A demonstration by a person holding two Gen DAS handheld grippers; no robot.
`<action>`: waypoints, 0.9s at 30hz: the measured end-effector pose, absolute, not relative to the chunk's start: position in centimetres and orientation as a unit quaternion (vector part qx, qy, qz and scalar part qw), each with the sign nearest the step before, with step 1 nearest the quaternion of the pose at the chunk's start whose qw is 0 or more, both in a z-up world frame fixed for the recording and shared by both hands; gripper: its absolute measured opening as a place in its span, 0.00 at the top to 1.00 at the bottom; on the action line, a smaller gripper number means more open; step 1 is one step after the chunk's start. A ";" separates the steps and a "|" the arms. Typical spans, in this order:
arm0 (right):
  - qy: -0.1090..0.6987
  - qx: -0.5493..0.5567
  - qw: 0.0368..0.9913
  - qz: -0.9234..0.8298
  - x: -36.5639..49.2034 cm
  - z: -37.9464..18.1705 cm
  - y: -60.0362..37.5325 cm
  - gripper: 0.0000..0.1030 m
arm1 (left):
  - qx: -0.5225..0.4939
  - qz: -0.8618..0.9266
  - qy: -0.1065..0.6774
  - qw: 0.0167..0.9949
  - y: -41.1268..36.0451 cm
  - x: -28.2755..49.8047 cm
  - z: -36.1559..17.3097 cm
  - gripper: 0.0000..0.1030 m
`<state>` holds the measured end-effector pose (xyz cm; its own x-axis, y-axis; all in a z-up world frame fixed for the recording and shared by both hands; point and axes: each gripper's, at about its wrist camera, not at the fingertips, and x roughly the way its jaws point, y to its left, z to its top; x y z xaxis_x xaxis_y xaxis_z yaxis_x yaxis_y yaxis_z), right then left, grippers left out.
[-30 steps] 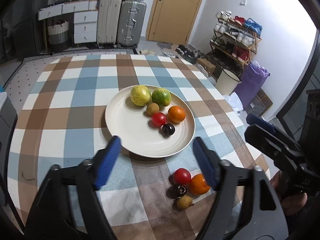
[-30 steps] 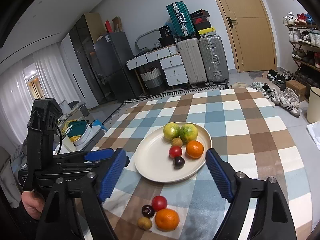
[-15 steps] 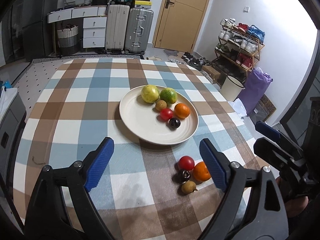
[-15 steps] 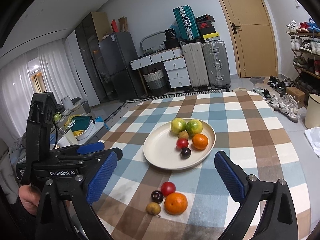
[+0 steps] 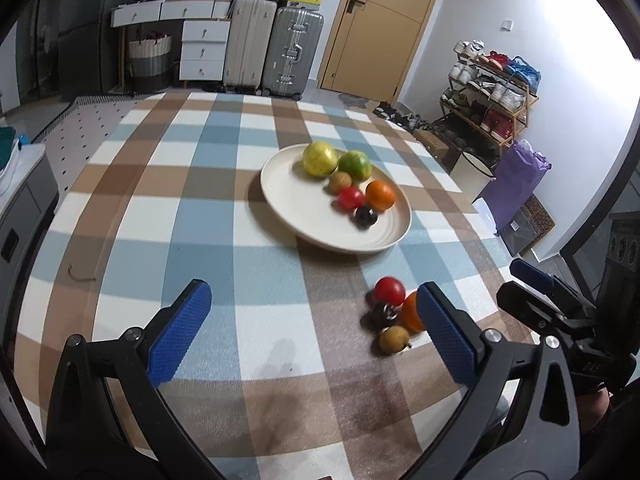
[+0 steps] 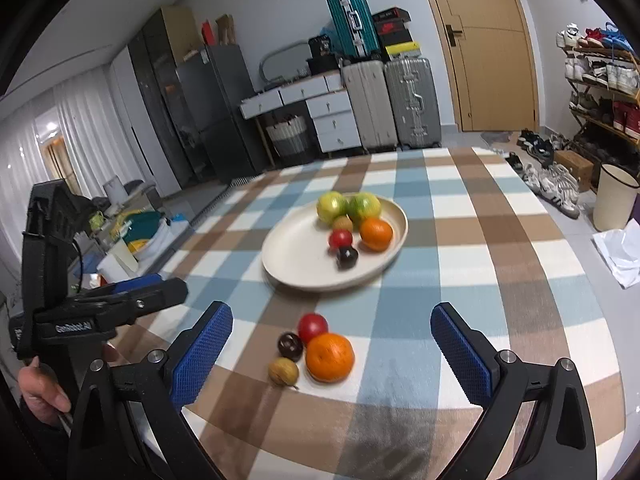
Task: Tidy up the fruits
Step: 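Grasp the orange with the right gripper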
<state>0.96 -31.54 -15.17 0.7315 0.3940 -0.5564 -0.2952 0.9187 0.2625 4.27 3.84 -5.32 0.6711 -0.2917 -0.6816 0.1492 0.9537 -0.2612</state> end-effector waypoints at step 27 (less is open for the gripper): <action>0.413 0.057 0.894 0.163 3.8 -21.4 -29.5 0.18 | -0.111 -0.128 0.439 0.882 4.6 4.1 -11.3 0.01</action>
